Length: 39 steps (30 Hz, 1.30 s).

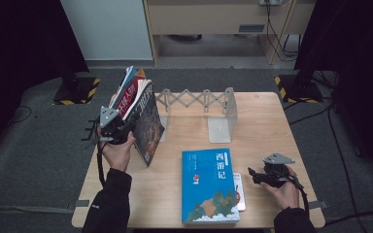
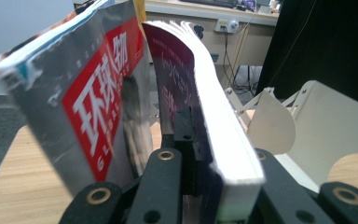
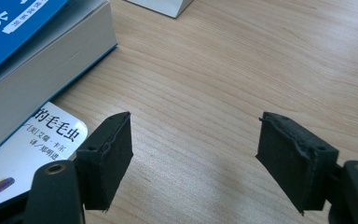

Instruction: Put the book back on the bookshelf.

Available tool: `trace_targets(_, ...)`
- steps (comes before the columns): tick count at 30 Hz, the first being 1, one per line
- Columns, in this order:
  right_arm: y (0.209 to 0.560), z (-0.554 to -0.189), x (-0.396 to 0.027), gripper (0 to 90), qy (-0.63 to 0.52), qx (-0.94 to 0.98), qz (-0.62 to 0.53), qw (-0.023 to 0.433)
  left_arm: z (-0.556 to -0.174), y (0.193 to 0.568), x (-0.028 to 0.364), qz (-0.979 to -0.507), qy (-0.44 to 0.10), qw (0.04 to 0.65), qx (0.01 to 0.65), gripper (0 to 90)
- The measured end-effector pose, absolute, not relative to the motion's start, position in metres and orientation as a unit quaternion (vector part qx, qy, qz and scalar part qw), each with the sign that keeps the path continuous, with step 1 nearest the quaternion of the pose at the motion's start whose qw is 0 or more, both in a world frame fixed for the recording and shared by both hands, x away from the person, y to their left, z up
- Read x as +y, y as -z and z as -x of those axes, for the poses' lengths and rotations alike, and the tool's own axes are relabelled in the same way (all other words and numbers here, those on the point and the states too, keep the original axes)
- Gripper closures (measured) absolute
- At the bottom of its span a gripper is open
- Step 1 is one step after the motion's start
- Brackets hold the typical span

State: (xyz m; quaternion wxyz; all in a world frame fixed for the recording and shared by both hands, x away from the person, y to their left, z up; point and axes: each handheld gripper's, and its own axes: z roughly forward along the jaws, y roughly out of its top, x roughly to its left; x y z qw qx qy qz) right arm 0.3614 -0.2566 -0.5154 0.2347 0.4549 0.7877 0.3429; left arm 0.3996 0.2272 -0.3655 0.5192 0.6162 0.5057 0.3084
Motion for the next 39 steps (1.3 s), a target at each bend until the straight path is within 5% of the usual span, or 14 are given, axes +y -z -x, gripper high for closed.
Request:
trace_targets(22,0.516,-0.363,-0.259,27.0,-0.344,0.788,-0.454,0.232,-0.452,0.369,0.212,-0.56,-0.363,0.521,0.532,82.3)
trace_targets(39,0.516,-0.362,-0.257,27.6,-0.344,0.791,-0.45,0.233,-0.448,0.386,0.221,-0.557,-0.413,0.504,0.515,81.8)
